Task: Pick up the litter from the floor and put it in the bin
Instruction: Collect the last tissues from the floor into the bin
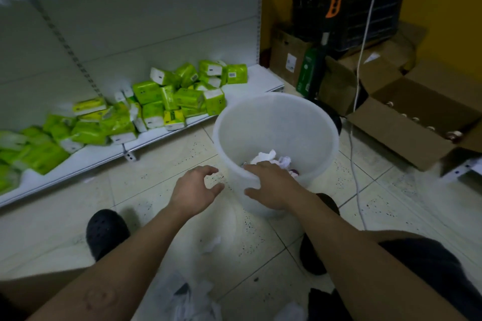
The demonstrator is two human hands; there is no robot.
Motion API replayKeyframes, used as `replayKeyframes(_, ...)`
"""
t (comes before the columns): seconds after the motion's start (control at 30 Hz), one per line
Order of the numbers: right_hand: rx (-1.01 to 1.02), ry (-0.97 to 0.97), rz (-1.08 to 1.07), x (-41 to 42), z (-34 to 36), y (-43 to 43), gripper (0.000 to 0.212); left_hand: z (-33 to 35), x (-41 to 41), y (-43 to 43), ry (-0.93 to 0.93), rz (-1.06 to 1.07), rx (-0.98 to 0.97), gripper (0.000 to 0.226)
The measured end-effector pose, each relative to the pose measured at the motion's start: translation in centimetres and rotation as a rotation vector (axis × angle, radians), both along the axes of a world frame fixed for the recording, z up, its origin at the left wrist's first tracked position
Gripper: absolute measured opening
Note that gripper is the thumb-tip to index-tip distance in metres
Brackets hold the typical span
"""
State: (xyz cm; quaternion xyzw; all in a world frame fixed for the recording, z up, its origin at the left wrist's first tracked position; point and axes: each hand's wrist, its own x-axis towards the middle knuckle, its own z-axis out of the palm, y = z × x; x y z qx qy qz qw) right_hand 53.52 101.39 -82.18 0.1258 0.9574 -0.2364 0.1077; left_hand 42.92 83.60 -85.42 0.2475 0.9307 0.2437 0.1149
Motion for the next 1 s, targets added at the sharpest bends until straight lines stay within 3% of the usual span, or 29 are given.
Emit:
replayKeyframes(0.2, -0.031, -0.051, 0.125, -0.7, -1.5, -5.5, 0.064, -1.6, 0.9, -7.4, -0.130, 0.061, -0.116, 0.057)
replayKeyframes(0.4, 0.060, -0.330, 0.228, -1.6, -5.3, -7.6, 0.067, -5.6, 1.7, -12.4, -0.320, 0.117, -0.215, 0.059)
replayKeyframes(0.67, -0.018, -0.608, 0.240, -2.6, -13.8, -9.7, 0.064, -13.2, 1.8, -15.6, -0.548, 0.173, -0.356, 0.059)
replayKeyframes(0.87, -0.081, -0.682, 0.190, -4.2, -21.5, -12.6, 0.061, -19.5, 2.0, -17.3, -0.679, 0.300, -0.440, 0.053)
replayKeyframes(1.0, -0.038, -0.584, 0.048, -5.3, -25.6, -13.4, 0.054, -23.3, 2.2, -18.3, -0.766, 0.447, -0.473, 0.060)
